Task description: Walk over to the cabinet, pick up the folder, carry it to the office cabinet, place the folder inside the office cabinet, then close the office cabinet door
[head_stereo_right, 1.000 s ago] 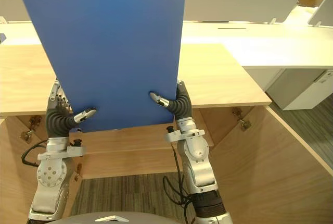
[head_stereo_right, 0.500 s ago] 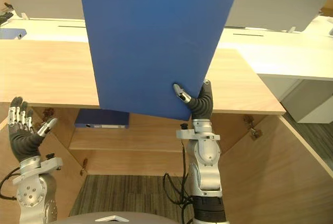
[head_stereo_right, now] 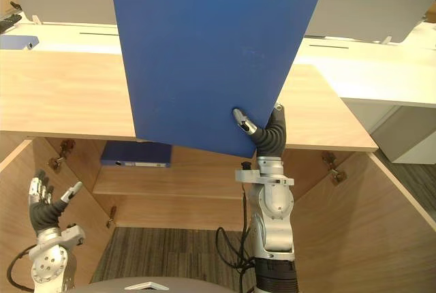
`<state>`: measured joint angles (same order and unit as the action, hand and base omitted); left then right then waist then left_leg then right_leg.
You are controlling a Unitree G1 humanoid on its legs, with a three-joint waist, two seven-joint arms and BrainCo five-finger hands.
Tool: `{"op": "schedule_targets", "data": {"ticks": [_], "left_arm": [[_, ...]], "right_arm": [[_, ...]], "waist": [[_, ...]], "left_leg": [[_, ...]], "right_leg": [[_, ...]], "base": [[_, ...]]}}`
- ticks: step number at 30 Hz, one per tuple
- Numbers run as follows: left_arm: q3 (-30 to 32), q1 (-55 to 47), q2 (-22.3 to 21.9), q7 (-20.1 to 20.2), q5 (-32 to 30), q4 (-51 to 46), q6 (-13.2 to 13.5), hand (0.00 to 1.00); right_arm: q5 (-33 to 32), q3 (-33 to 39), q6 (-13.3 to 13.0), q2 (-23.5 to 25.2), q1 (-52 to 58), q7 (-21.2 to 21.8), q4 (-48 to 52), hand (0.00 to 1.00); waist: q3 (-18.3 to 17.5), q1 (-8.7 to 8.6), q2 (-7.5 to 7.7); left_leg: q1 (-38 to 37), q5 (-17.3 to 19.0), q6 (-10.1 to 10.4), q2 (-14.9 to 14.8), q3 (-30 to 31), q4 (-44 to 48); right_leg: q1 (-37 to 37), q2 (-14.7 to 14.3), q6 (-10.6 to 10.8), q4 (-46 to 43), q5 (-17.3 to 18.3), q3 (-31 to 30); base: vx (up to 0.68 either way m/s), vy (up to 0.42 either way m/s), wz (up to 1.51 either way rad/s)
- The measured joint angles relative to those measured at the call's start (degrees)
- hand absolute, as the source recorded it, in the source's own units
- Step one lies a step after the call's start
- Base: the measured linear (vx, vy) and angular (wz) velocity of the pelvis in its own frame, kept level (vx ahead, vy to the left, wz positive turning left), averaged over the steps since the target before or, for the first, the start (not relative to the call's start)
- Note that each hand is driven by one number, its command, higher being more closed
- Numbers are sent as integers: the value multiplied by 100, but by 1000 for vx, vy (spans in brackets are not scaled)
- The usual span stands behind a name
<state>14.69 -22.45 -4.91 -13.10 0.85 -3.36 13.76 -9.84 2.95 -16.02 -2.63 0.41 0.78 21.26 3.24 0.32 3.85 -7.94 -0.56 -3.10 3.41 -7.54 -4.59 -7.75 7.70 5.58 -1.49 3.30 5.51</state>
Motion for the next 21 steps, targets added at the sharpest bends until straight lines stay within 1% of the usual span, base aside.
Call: {"op": "schedule_targets", "data": {"ticks": [2,3,4,6,9,13,14,15,16,17,18,19,20,21], "left_arm": [[-26,3,13,97,-20,434,-59,0],[-51,15,58,145,-142,715,-129,0],[-69,22,69,150,-160,772,-136,0],[-174,70,205,241,-273,1284,-174,0],[-219,167,327,275,-404,1879,-252,0],[-258,424,575,287,-502,2689,-307,0],[-279,575,659,276,-525,2918,-331,0],[-306,653,697,267,-550,3014,-343,0],[-371,811,741,259,-557,3189,-350,0],[-411,984,745,214,-560,3312,-347,0],[-441,1068,767,193,-560,3377,-347,0],[-527,1206,848,176,-559,3466,-350,0],[-607,1434,920,151,-559,3586,-350,0],[-624,1531,935,127,-558,3618,-351,0]], "right_arm": [[-47,-119,-7,-4,110,21,129,100],[-115,-250,-6,-11,150,40,139,100],[-116,-272,-7,-9,157,43,139,100],[-116,-483,-6,-22,220,90,139,100],[-108,-788,-7,-34,323,189,139,100],[-96,-1130,-9,-126,416,180,137,100],[-84,-1225,-10,-152,381,176,136,100],[-76,-1269,-10,-187,366,176,135,100],[-65,-1396,-11,-285,328,168,134,100],[-12,-1539,-12,-383,221,164,116,100],[31,-1616,-14,-427,129,154,82,100],[141,-1798,-12,-482,-99,147,-7,100],[236,-1922,-12,-511,-254,122,-47,100],[300,-2036,-12,-508,-328,105,-85,100]], "waist": [[3,-2,-2],[7,-11,1],[7,-15,1],[20,-27,-13],[52,-24,-45],[156,-52,-57],[324,-56,-62],[416,-65,-84],[590,-99,-164],[788,-106,-275],[879,-98,-324],[1066,-103,-370],[1247,-102,-377],[1328,-109,-378]], "left_leg": [[1,4,3,-5,-18,1],[4,13,15,-10,-34,1],[5,14,16,-11,-35,1],[9,47,60,-17,-67,1],[35,92,77,-36,-199,2],[174,128,54,-50,-310,80],[393,312,-6,-87,-358,551],[522,445,-20,-113,-369,816],[823,693,-36,-207,-403,1358],[1190,928,-70,-337,-462,1927],[1385,1018,-81,-414,-514,2189],[1766,1174,-81,-501,-584,2628],[2109,1300,-97,-556,-702,2986],[2262,1376,-107,-596,-769,3179]], "right_leg": [[9,-3,0,7,0,-13],[22,-7,0,12,0,-19],[24,-8,0,13,0,-21],[61,-10,1,23,1,-54],[160,-23,5,16,-2,-181],[364,-24,12,-104,-10,-277],[434,-21,8,-216,-14,-332],[474,-22,7,-278,-14,-337],[620,-49,0,-446,-8,-363],[934,-122,-29,-755,25,-478],[1151,-153,-32,-962,69,-537],[1622,-188,-30,-1410,218,-657],[2081,-180,19,-1887,394,-762],[2304,-182,31,-2120,482,-822]], "base": [[-3,-19,-5],[-3,-15,-5],[-6,-19,-5],[-16,-15,-10],[-11,-3,-20],[4,-2,-17],[-5,-4,-15],[-34,-8,-15],[-90,-1,-25],[-117,3,-37],[-164,11,-60],[-213,21,-63],[-222,26,-57],[-238,34,-47]]}}
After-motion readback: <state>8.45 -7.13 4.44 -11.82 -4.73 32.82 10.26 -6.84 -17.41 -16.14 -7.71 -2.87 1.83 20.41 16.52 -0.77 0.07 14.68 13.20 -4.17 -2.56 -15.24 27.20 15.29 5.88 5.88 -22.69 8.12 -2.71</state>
